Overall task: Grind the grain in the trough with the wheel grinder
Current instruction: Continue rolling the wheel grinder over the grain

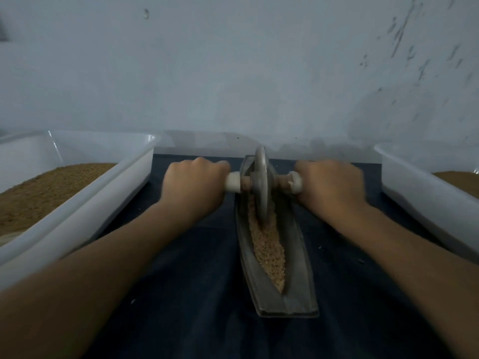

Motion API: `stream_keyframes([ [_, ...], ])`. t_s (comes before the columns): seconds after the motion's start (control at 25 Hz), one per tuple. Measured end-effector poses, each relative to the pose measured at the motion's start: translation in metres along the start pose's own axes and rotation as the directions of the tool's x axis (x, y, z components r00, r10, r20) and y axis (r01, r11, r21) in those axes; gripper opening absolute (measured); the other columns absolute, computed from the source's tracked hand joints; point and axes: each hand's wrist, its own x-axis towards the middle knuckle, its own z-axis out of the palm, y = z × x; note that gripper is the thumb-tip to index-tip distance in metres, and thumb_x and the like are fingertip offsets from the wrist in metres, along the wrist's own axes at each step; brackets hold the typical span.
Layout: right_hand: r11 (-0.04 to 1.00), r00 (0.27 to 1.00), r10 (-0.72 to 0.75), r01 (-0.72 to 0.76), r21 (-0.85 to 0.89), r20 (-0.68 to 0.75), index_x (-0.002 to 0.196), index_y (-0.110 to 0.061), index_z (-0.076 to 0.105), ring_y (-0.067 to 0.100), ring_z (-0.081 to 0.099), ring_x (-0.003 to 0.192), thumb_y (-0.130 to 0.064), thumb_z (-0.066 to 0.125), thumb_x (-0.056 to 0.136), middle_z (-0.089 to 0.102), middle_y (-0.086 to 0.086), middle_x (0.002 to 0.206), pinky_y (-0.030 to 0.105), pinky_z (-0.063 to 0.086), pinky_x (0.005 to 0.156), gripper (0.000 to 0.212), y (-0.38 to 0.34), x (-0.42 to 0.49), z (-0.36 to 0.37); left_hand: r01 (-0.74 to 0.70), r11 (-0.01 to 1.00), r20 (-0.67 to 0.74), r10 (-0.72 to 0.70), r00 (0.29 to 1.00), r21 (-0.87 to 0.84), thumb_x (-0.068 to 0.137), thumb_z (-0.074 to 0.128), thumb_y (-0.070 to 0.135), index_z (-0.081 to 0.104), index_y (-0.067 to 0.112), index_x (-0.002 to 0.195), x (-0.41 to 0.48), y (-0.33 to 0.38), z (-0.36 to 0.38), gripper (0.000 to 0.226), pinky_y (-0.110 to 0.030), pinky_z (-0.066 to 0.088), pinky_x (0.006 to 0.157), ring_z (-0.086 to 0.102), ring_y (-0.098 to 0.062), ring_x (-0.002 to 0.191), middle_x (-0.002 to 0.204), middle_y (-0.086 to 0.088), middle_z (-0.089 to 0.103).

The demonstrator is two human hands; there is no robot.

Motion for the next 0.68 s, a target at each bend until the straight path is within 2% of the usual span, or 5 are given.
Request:
stream_keyframes([
  [0.16,0.996,0.987,0.03,-0.043,0.078,0.159,0.082,-0.026,0.057,0.022,0.052,0.066,-0.034,0.062,0.092,0.065,0.0,0.084,0.029,0.037,0.057,0.014,0.001,0.019,0.002,0.007,1.0,0.095,-0.006,0.995,-0.008,0.089,0.059,0.029,0.059,0.027,0.096,0.023,0.002,-0.007,0.007,-0.032,0.037,0.056,0.058,-0.024,0.07,0.077,0.002,0.051],
  [0.32,0.991,0.965,-0.114,0.126,0.035,-0.236,0.064,-0.03,0.033,0.003,0.007,0.045,-0.045,0.056,0.068,0.012,-0.014,0.053,0.015,0.007,0.048,0.027,0.018,-0.056,-0.013,-0.208,0.978,-0.217,0.204,0.955,0.005,0.066,0.053,0.04,0.03,0.035,0.073,-0.041,-0.01,-0.015,0.025,-0.018,0.006,0.048,0.013,-0.013,0.043,0.056,0.013,0.016],
  [0.4,0.991,0.972,-0.116,0.126,0.038,-0.206,0.065,-0.029,0.036,0.004,0.002,0.047,-0.043,0.055,0.064,0.008,-0.013,0.053,0.015,0.004,0.052,0.023,0.019,-0.052,-0.009,-0.195,0.98,-0.202,0.182,0.962,-0.045,0.063,0.05,0.039,0.022,0.035,0.074,-0.038,-0.013,-0.008,0.03,-0.017,0.004,0.05,0.006,-0.01,0.043,0.055,0.014,0.012],
  [0.56,0.999,0.999,-0.01,0.011,-0.036,0.042,0.087,-0.025,0.062,0.023,0.057,0.065,-0.03,0.066,0.087,0.059,-0.004,0.074,0.026,0.032,0.056,0.007,-0.013,0.019,-0.007,0.087,0.993,0.077,-0.081,0.994,-0.075,0.085,0.061,0.029,0.052,0.028,0.083,0.012,0.006,0.003,0.009,-0.031,0.04,0.052,0.043,-0.019,0.056,0.071,0.003,0.053],
  [0.68,0.999,0.984,0.003,-0.01,0.038,0.18,0.099,-0.027,0.067,0.027,0.065,0.084,-0.033,0.063,0.091,0.067,0.002,0.094,0.031,0.04,0.065,0.011,-0.009,0.033,-0.009,0.083,0.993,0.157,-0.07,0.985,-0.079,0.09,0.06,0.03,0.06,0.027,0.095,0.025,0.006,-0.002,0.006,-0.034,0.041,0.06,0.054,-0.023,0.069,0.08,0.001,0.055],
])
